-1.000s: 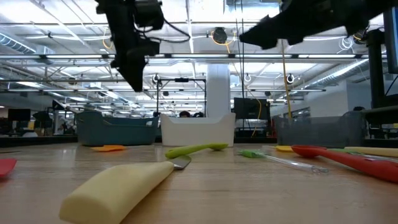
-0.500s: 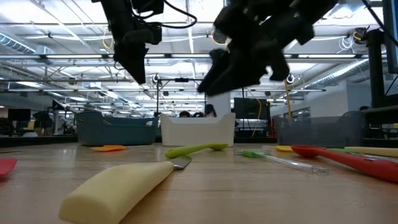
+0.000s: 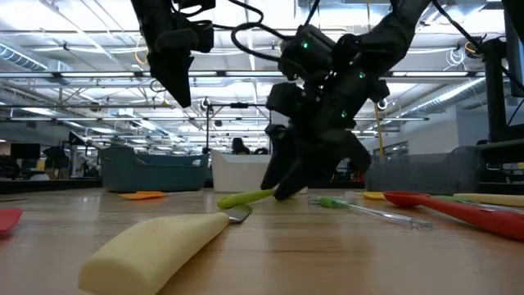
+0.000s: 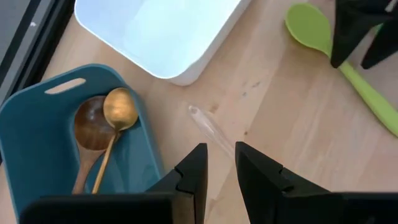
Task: Pick & Place Kitchen Items
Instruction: Put the light green serving spoon into the blue bin
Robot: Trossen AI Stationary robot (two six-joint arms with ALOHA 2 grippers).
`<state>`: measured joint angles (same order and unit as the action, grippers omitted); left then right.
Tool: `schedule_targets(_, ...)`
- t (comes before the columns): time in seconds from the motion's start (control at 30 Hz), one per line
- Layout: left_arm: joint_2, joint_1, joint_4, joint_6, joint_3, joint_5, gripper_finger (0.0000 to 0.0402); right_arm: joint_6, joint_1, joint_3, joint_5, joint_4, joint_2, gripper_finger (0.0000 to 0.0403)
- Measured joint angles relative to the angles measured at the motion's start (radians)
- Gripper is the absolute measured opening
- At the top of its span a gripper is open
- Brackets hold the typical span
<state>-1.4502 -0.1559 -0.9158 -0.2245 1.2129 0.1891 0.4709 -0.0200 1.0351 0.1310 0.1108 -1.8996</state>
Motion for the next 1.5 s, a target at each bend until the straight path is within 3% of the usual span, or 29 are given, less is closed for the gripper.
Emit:
schedule_targets(0.3, 0.000, 0.015, 0.000, -0.001, 0.000, 0.000, 0.0088, 0.056, -0.020, 0.002, 0.016, 0.014, -0.036, 0.0164)
schedule_targets(0.63, 0.000, 0.016, 0.000, -0.039, 0.000, 0.000, 0.0088, 0.055, -0.022, 0.003, 0.016, -0.005, -0.039, 0.0046)
schedule_targets(0.73, 0.000, 0.024, 0.000, -0.079, 0.000, -0.001, 0.0088, 0.057, -0.020, 0.002, 0.019, -0.008, -0.039, 0.0028)
schedule_targets(1.17, -0.021, 0.160, 0.037, -0.117, 0.000, -0.007, 0.0088, -0.059, -0.018, -0.002, 0.016, 0.085, -0.003, 0.0028)
schedule_targets(1.5, -0.167, 0.257, 0.245, -0.006, 0.000, -0.024, 0.0088, -0.093, -0.018, -0.003, -0.004, 0.102, -0.003, 0.0031)
